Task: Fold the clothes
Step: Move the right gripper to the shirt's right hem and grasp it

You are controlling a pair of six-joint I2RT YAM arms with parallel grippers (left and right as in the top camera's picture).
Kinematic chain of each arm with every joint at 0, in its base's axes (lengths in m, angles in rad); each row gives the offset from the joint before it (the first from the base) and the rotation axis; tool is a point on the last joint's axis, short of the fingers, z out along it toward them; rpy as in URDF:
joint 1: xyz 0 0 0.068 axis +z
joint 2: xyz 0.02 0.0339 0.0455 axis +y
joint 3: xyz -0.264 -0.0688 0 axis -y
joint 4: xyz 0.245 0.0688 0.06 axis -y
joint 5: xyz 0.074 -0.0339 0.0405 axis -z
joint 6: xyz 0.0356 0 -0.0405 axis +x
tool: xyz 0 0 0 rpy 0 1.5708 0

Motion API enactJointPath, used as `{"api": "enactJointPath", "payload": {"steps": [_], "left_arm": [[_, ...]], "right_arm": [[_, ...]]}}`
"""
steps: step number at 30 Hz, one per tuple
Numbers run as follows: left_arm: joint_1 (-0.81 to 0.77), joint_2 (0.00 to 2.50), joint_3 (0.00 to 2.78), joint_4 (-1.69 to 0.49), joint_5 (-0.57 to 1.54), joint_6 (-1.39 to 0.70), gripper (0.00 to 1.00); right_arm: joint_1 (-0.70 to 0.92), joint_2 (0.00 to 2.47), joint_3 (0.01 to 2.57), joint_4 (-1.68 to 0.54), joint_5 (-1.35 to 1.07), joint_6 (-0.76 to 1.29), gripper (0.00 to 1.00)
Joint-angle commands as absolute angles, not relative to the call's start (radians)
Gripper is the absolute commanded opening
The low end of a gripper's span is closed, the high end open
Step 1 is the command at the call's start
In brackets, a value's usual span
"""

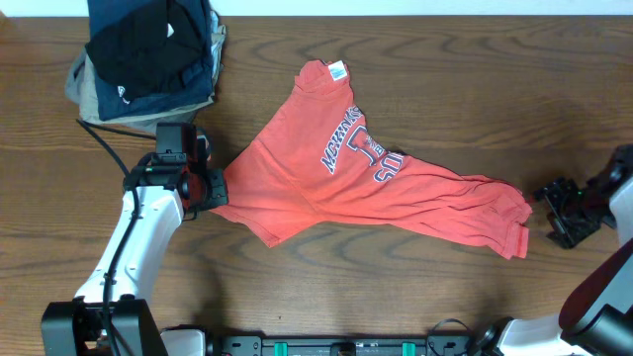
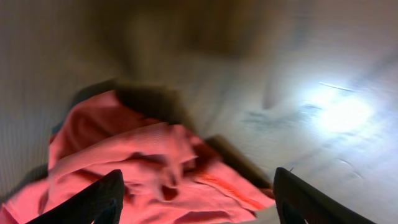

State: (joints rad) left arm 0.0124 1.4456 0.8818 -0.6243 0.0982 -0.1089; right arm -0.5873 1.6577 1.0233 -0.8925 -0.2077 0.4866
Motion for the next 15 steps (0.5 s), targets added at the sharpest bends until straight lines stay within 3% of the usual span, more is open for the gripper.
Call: {"api": "enactJointPath", "payload": {"steps": [1,8,15], "left_arm": [[0.017,1.445,0.873,-0.628,0.093,-0.117,0.06],[0.017,1.445,0.873,-0.628,0.093,-0.117,0.06],[0.017,1.445,0.873,-0.628,0.093,-0.117,0.06]], "right_arm": [[-0.527,1.652,1.017,-0.879,-0.205,0.448,0.77],[-0.442,1.656,1.017,-0.883,-0.116,0.518,0.80],[-0.424,1.656,1.010,-0.883,-0.107,0.523,0.69]]}}
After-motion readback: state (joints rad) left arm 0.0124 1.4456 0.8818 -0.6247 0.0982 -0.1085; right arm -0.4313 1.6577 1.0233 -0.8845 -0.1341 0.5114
